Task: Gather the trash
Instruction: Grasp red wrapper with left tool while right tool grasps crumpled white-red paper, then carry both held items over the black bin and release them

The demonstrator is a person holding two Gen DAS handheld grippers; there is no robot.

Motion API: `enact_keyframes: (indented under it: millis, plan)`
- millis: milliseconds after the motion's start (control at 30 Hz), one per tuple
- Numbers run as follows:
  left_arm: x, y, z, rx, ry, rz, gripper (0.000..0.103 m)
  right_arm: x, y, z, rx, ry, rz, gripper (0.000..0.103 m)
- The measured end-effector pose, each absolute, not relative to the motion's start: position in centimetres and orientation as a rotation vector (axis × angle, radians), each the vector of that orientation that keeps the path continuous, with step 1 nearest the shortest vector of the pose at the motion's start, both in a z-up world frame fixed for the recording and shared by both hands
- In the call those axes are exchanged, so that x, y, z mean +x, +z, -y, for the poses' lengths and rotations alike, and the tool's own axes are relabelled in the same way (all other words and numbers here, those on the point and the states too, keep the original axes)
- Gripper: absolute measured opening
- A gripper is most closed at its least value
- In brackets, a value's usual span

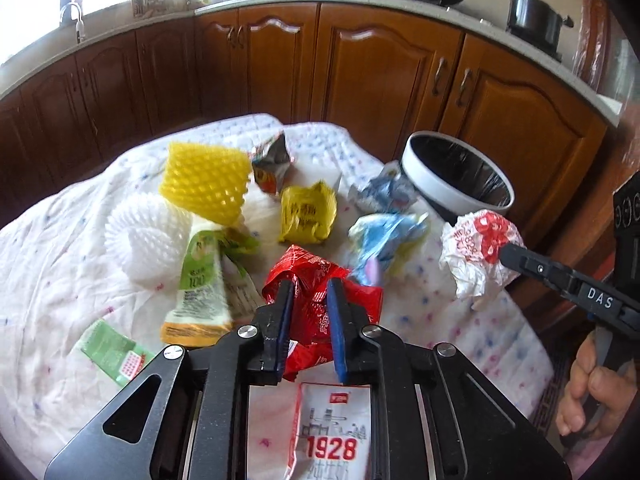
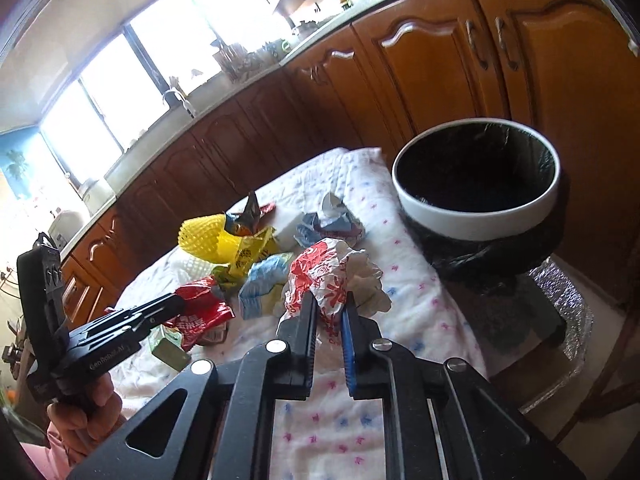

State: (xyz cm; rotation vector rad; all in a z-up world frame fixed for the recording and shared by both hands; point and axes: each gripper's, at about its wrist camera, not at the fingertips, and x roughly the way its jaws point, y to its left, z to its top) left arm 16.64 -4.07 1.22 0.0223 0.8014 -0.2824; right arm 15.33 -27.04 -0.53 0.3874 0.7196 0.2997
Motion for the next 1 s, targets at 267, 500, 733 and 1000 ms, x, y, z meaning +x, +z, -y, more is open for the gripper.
enact_keyframes:
  millis: [267,500,733,1000]
  plan:
    - [16.3,4.7,5.2,0.014,-0.335,-0.727,0.014,15.1,1.1,29.3,0.392,0.259,-0.668,0.011]
    - [17.7,6.2,8.3,0.021,-0.380,-0.689,0.014,15.8,1.9,31.9,0.395,0.206,-0.638,0.011]
    - [19.9,6.1,11.6,0.002,-0.398,-0.688,0.014,17.1,1.9,34.5,0.404,0.148,-0.626,0.011]
    - [22.7,5.8,16.4,0.008,-0.432,-0.717,0.014,20.2,2.3,37.3,0.377,0.092,-0.626,0.011]
